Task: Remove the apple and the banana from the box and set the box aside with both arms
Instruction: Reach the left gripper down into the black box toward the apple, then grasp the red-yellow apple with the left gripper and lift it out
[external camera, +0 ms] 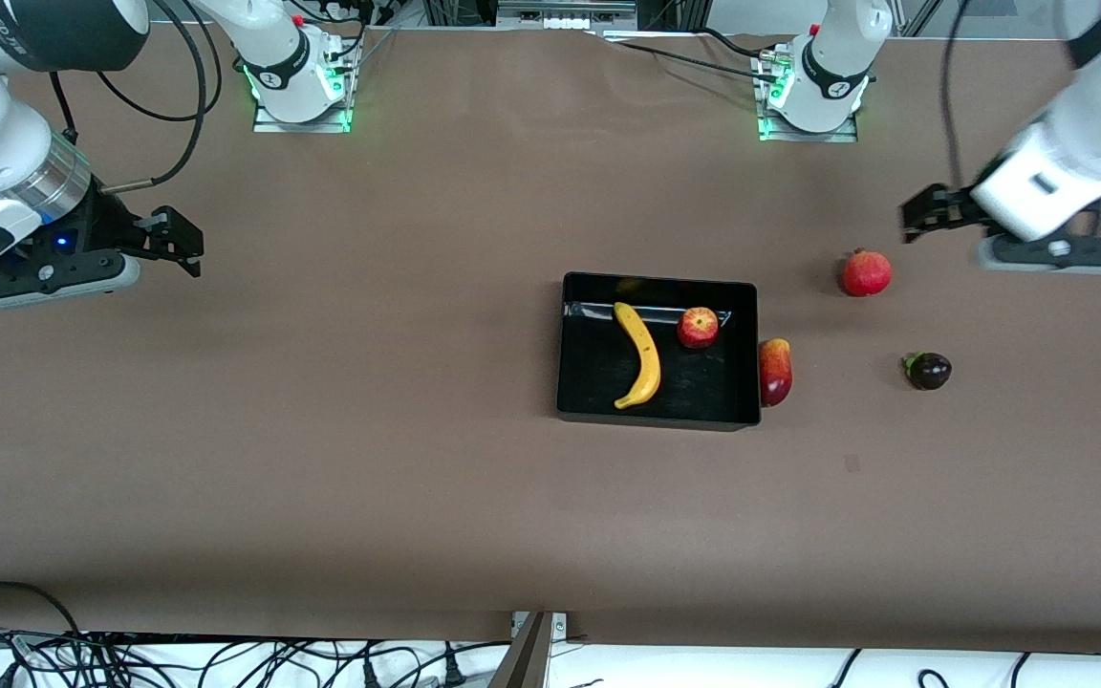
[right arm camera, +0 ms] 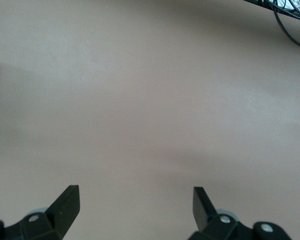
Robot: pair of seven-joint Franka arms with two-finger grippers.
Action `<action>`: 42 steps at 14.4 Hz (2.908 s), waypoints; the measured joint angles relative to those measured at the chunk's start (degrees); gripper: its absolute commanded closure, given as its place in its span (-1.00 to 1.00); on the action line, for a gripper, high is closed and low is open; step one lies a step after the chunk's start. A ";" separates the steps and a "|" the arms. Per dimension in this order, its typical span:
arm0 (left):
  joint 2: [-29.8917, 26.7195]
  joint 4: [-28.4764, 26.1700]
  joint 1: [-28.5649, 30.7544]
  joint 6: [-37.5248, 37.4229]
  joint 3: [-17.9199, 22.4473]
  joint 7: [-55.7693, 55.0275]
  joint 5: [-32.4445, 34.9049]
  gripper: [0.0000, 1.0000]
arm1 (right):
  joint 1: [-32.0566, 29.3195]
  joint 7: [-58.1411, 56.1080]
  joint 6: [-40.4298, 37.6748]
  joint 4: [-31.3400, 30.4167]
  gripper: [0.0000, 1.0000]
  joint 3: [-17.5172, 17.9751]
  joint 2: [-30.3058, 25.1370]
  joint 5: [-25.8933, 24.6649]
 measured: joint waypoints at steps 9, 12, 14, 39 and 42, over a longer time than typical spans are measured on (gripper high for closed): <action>16.04 -2.30 -1.97 16.61 -9.53 -14.20 -1.45 -1.00 | 0.22 0.00 -2.41 0.07 -1.00 0.02 -0.45 0.01; 21.05 -2.69 -5.53 21.01 -9.75 -20.99 3.51 -1.00 | 0.28 0.00 -2.57 0.09 -1.00 0.04 -0.67 0.02; 23.75 -3.80 -7.37 24.84 -9.80 -23.81 6.12 -1.00 | 0.32 -0.01 -2.60 0.09 -1.00 0.36 -0.82 0.06; 19.56 3.92 -6.58 1.98 -9.70 -22.55 8.55 0.29 | 0.31 -7.54 -7.69 0.05 -1.00 -1.96 -2.29 5.63; 19.79 2.22 -0.38 0.69 -9.46 -14.70 8.81 0.29 | 0.22 -7.78 -6.12 0.01 -1.00 -3.66 -1.97 5.66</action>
